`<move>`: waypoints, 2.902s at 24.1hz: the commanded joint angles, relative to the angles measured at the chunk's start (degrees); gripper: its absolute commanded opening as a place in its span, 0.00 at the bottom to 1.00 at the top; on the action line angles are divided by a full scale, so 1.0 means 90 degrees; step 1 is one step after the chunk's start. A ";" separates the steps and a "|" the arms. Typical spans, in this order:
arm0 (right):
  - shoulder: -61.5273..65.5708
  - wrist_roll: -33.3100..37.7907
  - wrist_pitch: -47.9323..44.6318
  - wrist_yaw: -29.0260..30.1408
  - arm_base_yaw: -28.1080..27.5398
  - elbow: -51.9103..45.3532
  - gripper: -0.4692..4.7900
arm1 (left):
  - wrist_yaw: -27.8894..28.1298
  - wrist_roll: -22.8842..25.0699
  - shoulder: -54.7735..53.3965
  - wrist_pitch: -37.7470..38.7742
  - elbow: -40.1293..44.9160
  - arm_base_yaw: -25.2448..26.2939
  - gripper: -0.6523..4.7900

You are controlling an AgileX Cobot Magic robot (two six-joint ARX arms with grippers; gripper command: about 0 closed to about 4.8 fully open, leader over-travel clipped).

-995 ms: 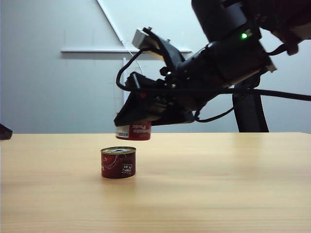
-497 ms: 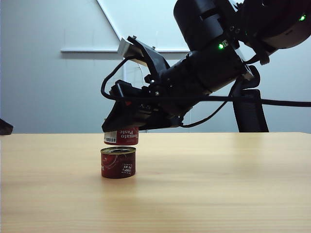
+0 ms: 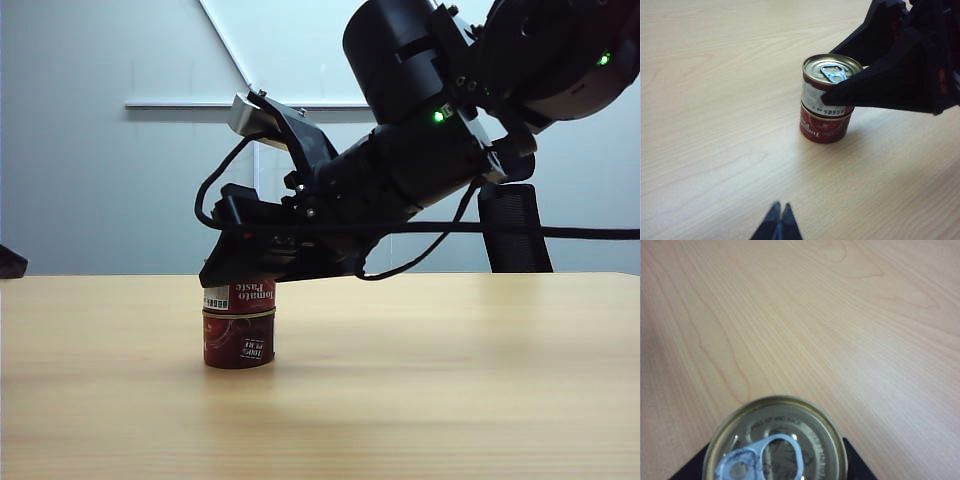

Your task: Stack a can of tomatoes on the right onto the can of tomatoes on the left.

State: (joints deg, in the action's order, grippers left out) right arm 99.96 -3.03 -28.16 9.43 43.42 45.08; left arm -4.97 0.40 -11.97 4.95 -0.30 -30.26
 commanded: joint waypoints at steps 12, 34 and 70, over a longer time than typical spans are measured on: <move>-0.0153 0.1268 -0.1358 -0.0170 0.0007 0.0024 1.00 | -0.0024 0.0000 0.0085 -0.0070 -0.0024 -0.0002 0.11; -0.6305 0.0996 0.2319 -0.2744 -0.0627 0.0010 0.07 | -0.0432 0.0000 0.1292 -0.0124 -0.0024 0.3684 0.11; -0.7701 0.0270 0.4347 -0.3181 -0.2307 -0.0347 0.07 | -0.0430 0.0000 0.1292 -0.0124 -0.0024 0.3687 0.11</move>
State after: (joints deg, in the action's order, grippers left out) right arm 31.44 -0.45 10.57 -22.22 24.82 43.20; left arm -8.56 0.40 -0.32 4.12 -0.36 2.92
